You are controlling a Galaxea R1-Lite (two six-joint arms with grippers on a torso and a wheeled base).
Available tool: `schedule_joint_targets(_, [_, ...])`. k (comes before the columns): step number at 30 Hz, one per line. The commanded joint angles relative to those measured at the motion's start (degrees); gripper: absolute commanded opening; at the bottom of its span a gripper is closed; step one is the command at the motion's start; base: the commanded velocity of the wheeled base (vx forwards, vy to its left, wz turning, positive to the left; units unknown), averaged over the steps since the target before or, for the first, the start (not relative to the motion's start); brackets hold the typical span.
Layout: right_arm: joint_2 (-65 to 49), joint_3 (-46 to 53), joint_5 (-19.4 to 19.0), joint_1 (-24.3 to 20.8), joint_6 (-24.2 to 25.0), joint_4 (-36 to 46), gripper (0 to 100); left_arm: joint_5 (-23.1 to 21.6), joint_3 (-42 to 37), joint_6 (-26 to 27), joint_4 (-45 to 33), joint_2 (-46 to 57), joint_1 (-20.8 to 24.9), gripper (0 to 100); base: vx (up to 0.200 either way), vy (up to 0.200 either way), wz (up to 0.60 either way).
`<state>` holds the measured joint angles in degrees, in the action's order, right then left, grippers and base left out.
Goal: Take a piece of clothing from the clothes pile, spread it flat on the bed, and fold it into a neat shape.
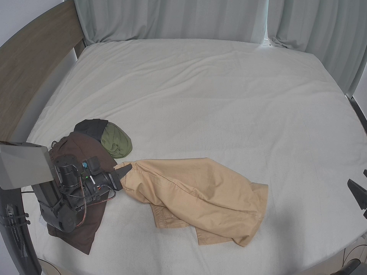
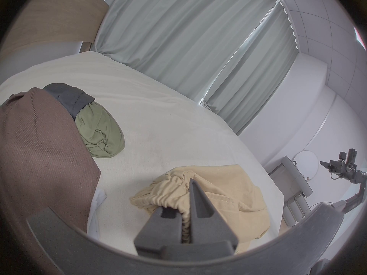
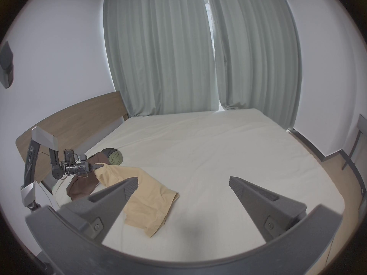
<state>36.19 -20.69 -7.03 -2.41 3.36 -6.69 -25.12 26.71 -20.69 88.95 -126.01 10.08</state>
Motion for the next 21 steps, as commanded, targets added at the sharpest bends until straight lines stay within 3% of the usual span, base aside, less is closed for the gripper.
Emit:
schedule_joint_targets(1, [8.72,-2.6,-2.28,-0.4,-0.64,0.36,100,-0.01,-0.25,0.03,0.25,0.68,0.82,0,0.0,0.0,0.0])
schedule_joint_targets(8, [17.77,-3.04,-6.24,-5.14,-1.43,-0.34,100,-0.01,-0.78,0.03,0.25,1.91,1.17,0,0.0,0.0,0.0])
schedule_joint_targets(21, [27.09,-3.39,-15.82,-4.71,0.24,-6.23,100,-0.01,-0.69,0.03,0.25,1.74,1.52,0,0.0,0.0,0.0])
